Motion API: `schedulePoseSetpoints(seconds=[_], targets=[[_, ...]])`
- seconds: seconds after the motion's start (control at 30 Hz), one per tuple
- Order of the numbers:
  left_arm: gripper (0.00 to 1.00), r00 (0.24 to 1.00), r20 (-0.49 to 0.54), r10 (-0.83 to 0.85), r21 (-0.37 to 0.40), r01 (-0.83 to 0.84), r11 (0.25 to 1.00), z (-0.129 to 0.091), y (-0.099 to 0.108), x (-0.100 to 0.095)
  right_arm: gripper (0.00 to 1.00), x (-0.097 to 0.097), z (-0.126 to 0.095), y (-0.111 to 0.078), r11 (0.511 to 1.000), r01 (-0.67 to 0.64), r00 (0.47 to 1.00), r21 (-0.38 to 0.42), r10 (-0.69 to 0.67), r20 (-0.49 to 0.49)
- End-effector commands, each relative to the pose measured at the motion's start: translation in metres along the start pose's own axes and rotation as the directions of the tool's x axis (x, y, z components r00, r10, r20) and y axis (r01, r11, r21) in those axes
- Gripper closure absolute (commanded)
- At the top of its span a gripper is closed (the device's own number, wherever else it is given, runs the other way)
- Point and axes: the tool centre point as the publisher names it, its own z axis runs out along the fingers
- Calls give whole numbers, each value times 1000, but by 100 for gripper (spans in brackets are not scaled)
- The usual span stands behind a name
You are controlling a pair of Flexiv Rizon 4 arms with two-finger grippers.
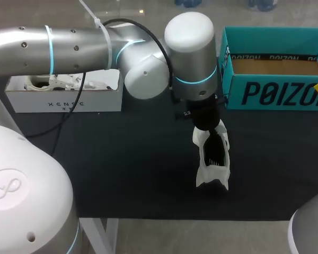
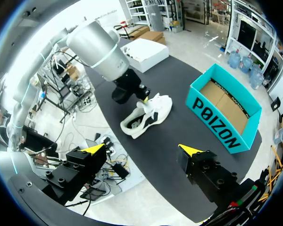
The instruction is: Take the shoe out of the shoebox, open the shoe tongue, remove and reinsert the insole, then place the shoe into the shoebox
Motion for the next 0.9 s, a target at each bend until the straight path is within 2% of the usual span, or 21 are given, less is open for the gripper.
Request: schedulePoseSetpoints(seconds=[0.03,0.27,0.5,0.9], targets=[[100,1000,9,0,-9,0,1000,-10,0,5,0,-1,0,2,1000,-1,1000,6,1,-3],[100,1000,10,21,-15,-21,1000,-10,-2,-4,0,-1,0,2,1000,-1,1000,6,1,-3],[100,999,-10,45,11,-45,999,6,-16,-4,0,-1,0,2,1000,-1,1000,6,1,-3],[100,997,-18,69,9,-69,998,5,-20,-8,0,-1,0,2,1000,-1,1000,6,1,-3]])
